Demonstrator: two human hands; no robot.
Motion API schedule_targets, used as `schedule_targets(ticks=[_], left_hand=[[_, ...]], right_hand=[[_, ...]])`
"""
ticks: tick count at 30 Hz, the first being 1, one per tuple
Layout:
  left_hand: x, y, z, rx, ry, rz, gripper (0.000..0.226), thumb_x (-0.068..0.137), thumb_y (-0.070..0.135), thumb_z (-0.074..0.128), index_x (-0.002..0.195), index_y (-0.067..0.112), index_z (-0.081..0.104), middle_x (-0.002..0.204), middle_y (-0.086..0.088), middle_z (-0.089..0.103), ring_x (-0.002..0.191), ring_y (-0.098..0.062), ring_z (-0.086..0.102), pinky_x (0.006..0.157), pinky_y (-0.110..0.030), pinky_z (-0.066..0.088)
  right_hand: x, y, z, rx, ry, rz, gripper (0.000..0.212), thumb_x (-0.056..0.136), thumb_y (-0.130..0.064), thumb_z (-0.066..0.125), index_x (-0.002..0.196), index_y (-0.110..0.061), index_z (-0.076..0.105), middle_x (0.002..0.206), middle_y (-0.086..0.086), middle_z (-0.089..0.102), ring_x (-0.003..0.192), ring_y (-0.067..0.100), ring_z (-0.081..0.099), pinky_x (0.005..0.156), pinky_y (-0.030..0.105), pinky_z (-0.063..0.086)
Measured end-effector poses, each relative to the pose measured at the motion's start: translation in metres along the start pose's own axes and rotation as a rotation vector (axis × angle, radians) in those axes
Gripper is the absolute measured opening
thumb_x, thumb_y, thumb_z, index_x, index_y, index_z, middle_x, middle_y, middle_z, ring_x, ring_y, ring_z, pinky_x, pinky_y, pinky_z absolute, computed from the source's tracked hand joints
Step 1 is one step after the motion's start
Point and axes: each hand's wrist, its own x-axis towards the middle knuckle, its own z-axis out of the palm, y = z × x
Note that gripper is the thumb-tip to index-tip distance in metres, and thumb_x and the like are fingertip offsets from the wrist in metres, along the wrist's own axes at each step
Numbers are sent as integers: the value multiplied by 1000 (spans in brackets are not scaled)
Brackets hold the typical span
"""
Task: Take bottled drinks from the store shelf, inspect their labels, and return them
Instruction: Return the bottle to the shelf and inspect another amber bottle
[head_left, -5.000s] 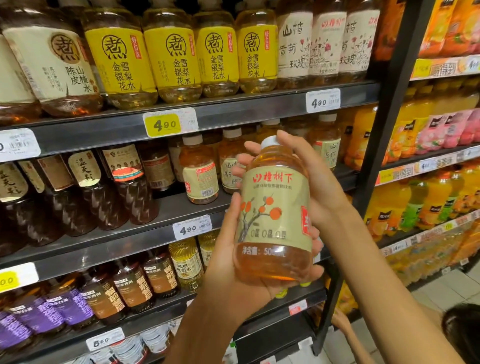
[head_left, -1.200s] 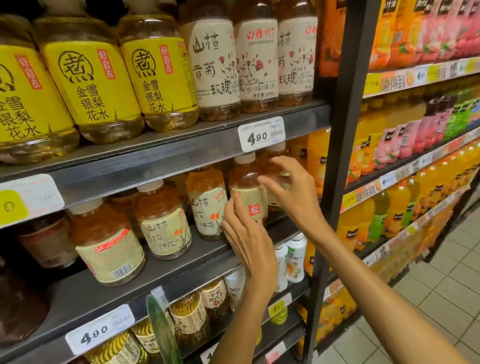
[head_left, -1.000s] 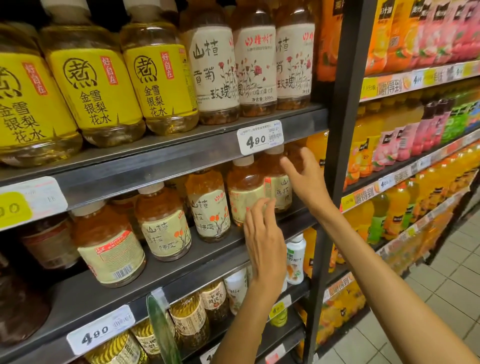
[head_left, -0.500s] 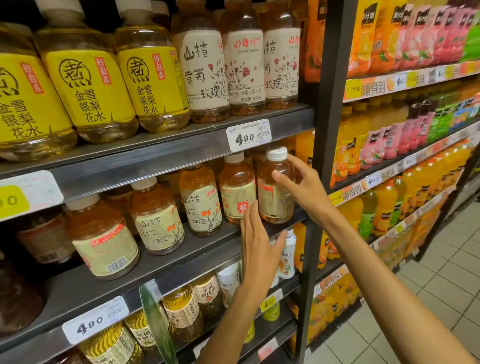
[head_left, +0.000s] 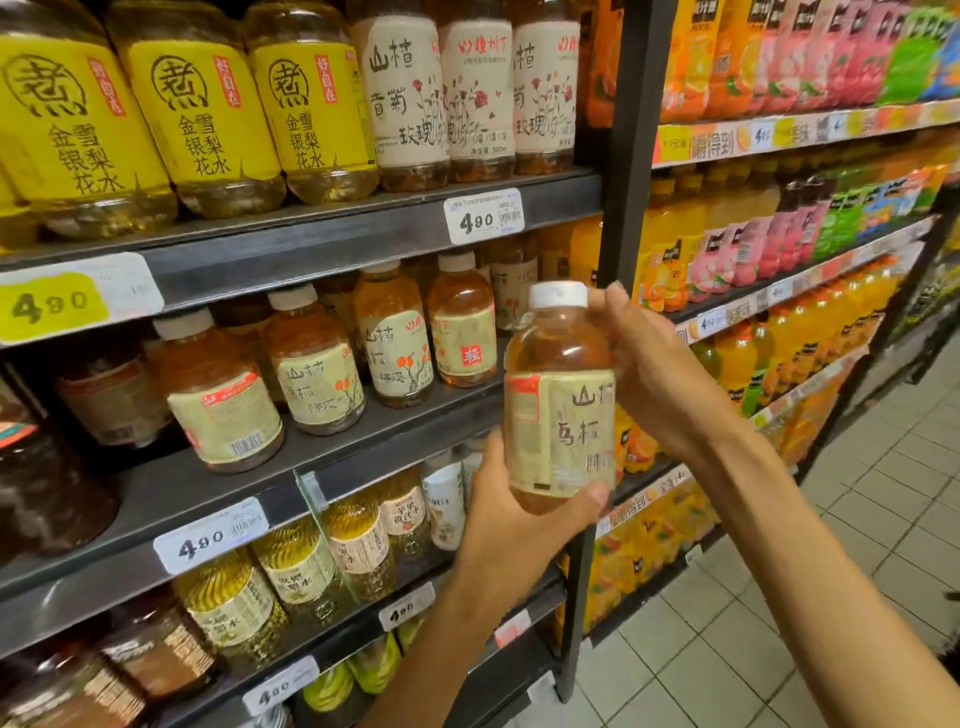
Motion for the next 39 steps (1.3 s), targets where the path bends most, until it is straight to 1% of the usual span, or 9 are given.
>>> schedule_targets(ticks=[4, 7, 11, 13, 18, 24, 28, 31, 39], left_hand=[[-47, 9, -9, -131, -150, -147, 69, 53, 37, 74, 118, 31, 51, 105, 16, 71, 97, -4, 67, 71, -16, 54], [-69, 14, -18, -283, -210, -200, 73, 54, 30, 73, 122, 19, 51, 109, 1, 72, 101, -17, 68, 77, -26, 56], [-83, 20, -30, -552, -142, -285, 82, 51, 35, 80, 125, 15, 52, 114, -9, 70, 108, -27, 65, 88, -43, 54], [-87, 26, -33, -694, -98, -301, 74, 63, 45, 76, 127, 15, 55, 120, -14, 66, 112, -30, 63, 95, -51, 50], [-98, 32, -42, -820, -55, -288, 75, 62, 54, 78, 125, 16, 62, 121, -16, 66, 106, -31, 66, 78, -42, 58], [-112, 40, -55, -945, -236, -381, 81, 61, 57, 69, 120, 2, 64, 105, -30, 66, 81, -39, 68, 65, -42, 57], [-114, 39, -71, -737, -197, -258, 69, 82, 62, 51, 131, 13, 56, 124, -18, 63, 108, -32, 64, 85, -42, 56], [-114, 42, -77, -602, -132, -182, 61, 84, 56, 40, 131, 19, 54, 125, -9, 64, 115, -24, 61, 94, -42, 52], [-101, 40, -58, -817, -150, -262, 63, 80, 60, 50, 120, 14, 65, 112, -20, 67, 91, -36, 68, 69, -42, 57]], right_hand=[[-9, -15, 20, 153, -173, 65, 45, 85, -49, 55, 118, -19, 64, 112, 9, 70, 103, 28, 67, 89, 40, 55], [-16, -15, 41, 222, -253, 73, 27, 88, -32, 56, 105, -15, 69, 96, 7, 71, 93, 25, 70, 85, 38, 56], [-25, -12, 65, 441, -219, 89, 26, 88, -20, 50, 95, -19, 75, 94, 6, 73, 87, 21, 72, 75, 32, 58], [-29, -12, 78, 430, -188, 70, 25, 88, -19, 52, 95, -20, 75, 95, 5, 73, 87, 19, 71, 72, 29, 57], [-40, -16, 103, 403, -180, 49, 24, 90, -20, 52, 109, -15, 66, 99, 6, 72, 92, 21, 70, 73, 30, 56], [-58, -15, 123, 645, -266, 167, 43, 82, -31, 59, 117, -7, 58, 101, 15, 68, 107, 36, 61, 104, 52, 41], [-60, -27, 127, 574, -200, 54, 26, 87, -23, 54, 107, -9, 63, 88, 6, 70, 91, 24, 69, 83, 38, 56], [-61, -34, 130, 419, -139, -18, 26, 89, -22, 55, 111, -10, 61, 91, 5, 70, 93, 22, 67, 83, 34, 54], [-49, -36, 112, 447, -205, 120, 32, 90, -35, 53, 107, -13, 67, 93, 7, 72, 97, 24, 69, 85, 36, 55]])
